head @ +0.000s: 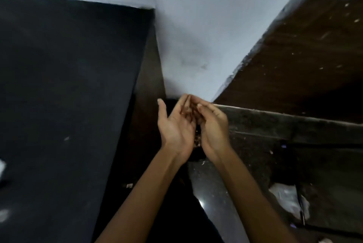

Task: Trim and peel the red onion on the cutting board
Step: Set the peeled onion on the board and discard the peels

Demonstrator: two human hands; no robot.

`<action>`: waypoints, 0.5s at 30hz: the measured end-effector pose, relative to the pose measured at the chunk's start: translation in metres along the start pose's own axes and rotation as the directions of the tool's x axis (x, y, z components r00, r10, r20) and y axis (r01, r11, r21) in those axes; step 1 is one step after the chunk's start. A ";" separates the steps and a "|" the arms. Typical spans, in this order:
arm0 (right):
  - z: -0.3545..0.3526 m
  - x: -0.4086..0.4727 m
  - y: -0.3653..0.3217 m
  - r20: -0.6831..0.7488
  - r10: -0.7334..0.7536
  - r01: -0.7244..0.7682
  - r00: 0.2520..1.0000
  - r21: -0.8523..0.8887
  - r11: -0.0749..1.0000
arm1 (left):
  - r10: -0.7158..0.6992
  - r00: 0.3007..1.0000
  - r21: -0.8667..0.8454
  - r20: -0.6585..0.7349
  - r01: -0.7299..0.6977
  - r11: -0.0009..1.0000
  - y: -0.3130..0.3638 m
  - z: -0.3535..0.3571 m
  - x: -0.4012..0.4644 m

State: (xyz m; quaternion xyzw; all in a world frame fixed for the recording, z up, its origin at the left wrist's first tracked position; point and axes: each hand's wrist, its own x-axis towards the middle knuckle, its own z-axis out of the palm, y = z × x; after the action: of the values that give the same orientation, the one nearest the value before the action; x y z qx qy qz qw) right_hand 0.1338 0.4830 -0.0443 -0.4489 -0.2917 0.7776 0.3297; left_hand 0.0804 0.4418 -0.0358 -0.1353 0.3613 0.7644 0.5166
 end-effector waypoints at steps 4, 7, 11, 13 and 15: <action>-0.056 0.064 0.051 -0.155 0.095 -0.108 0.983 -0.077 0.991 | -0.134 0.983 0.108 -0.123 0.147 0.983 -0.056 -0.042 0.074; -0.089 0.112 0.094 -0.247 0.153 -0.189 0.957 -0.129 0.973 | -0.211 0.958 0.152 -0.196 0.243 0.958 -0.089 -0.074 0.124; -0.128 0.175 0.149 -0.360 0.258 -0.335 0.897 -0.170 0.927 | -0.303 0.913 0.159 -0.274 0.354 0.922 -0.125 -0.120 0.185; -0.144 0.199 0.176 -0.402 0.291 -0.399 0.868 -0.215 0.891 | -0.342 0.892 0.189 -0.295 0.405 0.894 -0.141 -0.139 0.210; -0.158 0.218 0.200 -0.451 0.289 -0.451 0.845 -0.309 0.837 | -0.384 0.864 0.243 -0.325 0.468 0.849 -0.152 -0.151 0.227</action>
State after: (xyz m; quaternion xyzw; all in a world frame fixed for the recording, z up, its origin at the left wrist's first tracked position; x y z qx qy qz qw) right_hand 0.1422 0.5544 -0.3719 -0.6997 -0.2805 0.6459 0.1206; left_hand 0.0921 0.5256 -0.3362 -0.2295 0.5040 0.5370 0.6363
